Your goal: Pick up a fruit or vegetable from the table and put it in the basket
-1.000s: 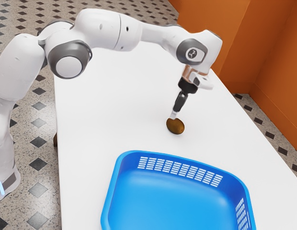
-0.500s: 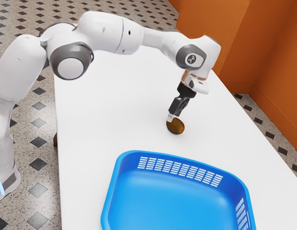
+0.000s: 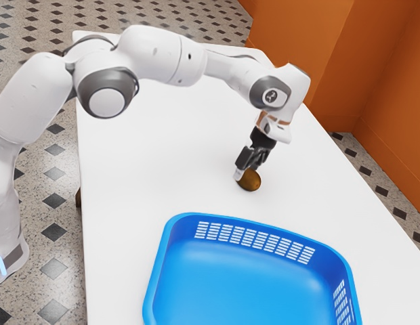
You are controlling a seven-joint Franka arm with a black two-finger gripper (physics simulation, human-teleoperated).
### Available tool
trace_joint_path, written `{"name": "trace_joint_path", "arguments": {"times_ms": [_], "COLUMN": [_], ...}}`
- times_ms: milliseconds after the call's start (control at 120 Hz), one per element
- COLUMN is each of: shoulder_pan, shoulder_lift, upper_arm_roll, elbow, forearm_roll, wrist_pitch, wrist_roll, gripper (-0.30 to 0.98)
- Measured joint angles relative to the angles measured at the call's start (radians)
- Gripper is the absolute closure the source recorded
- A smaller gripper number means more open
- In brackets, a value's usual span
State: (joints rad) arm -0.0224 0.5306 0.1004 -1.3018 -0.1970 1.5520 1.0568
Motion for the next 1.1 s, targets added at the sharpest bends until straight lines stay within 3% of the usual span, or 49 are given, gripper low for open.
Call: {"name": "trace_joint_path", "arguments": {"times_ms": [233,442,583,700,792,967,1100], "shoulder_pan": [-0.001,0.003,0.004,-0.004,-0.007,-0.013,-0.073], "shoulder_lift": [0.017,0.029,0.017,-0.086,-0.190,-0.239,-0.234], "upper_arm_roll": [-0.001,-0.001,-0.001,-0.007,-0.096,-0.391,-0.551], "elbow": [0.001,0.004,0.007,0.006,0.001,-0.030,-0.043], "forearm_roll": [-0.010,-0.019,-0.019,-0.019,-0.017,-0.007,0.064], "wrist_pitch": [0.012,0.025,0.032,0.018,-0.007,-0.002,0.026], "wrist_roll": [0.037,0.060,0.071,0.074,0.061,0.002,-0.070], "gripper": [0.01,0.32,0.36,0.41,0.42,0.43,0.43]}}
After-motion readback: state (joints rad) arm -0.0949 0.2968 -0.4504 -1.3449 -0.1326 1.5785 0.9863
